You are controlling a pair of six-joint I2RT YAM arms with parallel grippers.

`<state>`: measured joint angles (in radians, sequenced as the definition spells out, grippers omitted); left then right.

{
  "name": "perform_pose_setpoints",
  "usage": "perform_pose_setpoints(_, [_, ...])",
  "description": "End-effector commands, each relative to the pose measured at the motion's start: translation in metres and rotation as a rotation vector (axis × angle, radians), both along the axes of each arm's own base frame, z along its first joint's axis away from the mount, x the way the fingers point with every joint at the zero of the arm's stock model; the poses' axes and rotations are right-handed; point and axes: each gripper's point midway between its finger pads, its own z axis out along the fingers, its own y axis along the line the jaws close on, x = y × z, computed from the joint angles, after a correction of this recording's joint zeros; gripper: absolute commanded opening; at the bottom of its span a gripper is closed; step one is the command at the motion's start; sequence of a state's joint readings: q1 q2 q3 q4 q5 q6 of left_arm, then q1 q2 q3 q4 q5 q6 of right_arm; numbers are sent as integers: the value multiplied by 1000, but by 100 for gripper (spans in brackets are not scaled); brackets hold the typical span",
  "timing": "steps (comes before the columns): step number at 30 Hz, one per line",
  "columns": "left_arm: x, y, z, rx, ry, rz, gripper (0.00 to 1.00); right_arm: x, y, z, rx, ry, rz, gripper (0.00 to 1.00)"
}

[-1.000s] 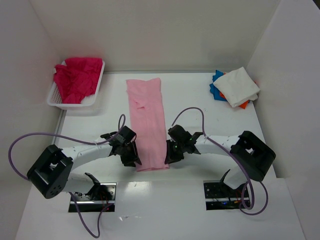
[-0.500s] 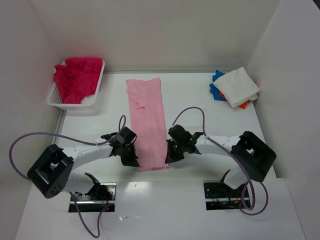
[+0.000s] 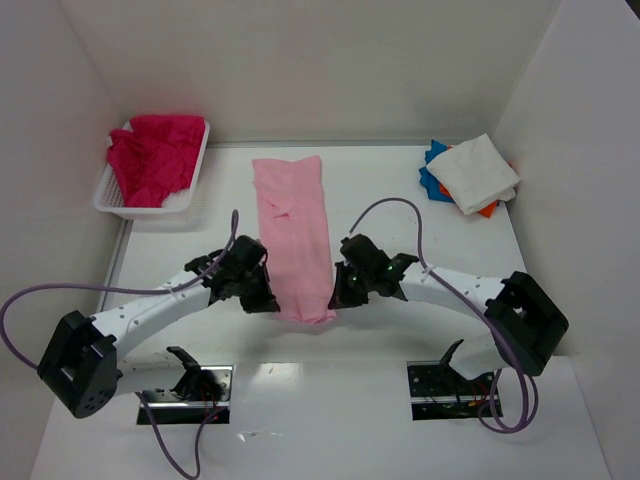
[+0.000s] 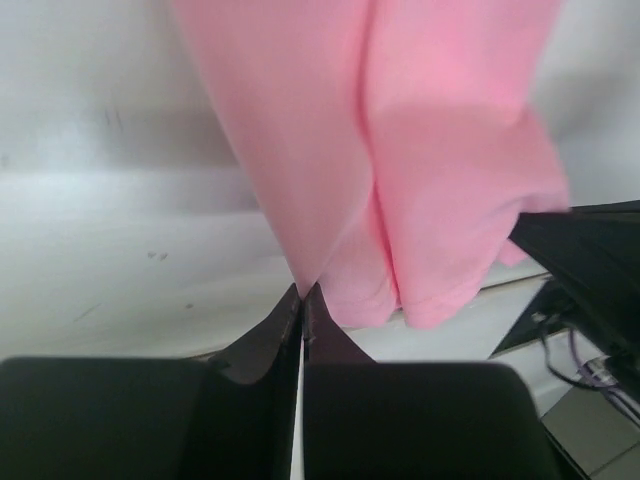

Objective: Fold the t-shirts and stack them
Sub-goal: Grab the bottom of the folded rectangular tshirt with both arms, then fold the folded rectangular tshirt in 1/3 of the way

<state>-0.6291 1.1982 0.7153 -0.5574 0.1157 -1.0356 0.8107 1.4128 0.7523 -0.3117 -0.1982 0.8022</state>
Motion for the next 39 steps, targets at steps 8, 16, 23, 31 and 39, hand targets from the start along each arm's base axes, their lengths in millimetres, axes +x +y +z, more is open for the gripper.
perform_pose_setpoints(8, [93,27,49,35,-179,24,0,113,5,64,69,-177,-57,0])
perform_pose_setpoints(16, [150,33,44,28,-186,17,0,181,22,69,71,-212,-35,0])
perform_pose_setpoints(23, [200,49,49,8,-225,30,0,229,27,73,86,-237,-57,0])
perform_pose_setpoints(31, [241,60,27,14,-222,8,0,265,24,65,77,-250,-68,0])
perform_pose_setpoints(39, [271,57,10,2,-222,1,0,284,30,46,76,-237,-71,0])
